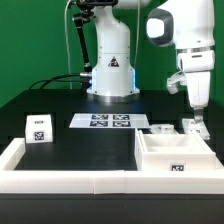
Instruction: Assemble cabinet
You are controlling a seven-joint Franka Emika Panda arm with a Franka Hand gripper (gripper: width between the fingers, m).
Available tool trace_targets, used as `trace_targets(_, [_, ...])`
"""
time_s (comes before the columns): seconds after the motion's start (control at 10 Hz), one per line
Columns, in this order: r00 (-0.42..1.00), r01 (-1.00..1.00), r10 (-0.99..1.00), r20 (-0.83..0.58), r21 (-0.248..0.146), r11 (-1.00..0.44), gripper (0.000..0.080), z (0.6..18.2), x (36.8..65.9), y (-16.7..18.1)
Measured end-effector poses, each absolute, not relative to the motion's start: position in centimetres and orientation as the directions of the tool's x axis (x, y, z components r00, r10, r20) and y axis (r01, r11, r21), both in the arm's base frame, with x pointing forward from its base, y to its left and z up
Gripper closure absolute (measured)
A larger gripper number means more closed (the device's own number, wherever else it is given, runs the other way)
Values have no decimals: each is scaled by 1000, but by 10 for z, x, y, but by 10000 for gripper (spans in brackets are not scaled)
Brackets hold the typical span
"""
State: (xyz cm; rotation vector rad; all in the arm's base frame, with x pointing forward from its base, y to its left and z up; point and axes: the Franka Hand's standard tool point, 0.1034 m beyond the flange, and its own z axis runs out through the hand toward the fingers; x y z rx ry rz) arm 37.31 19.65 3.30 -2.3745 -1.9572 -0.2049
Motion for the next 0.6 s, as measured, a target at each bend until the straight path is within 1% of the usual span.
trace_targets(0.2, [191,980,970,149,29,-198,2,21,365,196])
trace_targets(0.4, [194,980,969,153,25,-200,2,17,363,197])
trace_targets(0.5, [195,979,969,152,22,-200,96,16,363,196])
trace_targets(0.6, [198,979,968,151,19,-203,96,15,362,195])
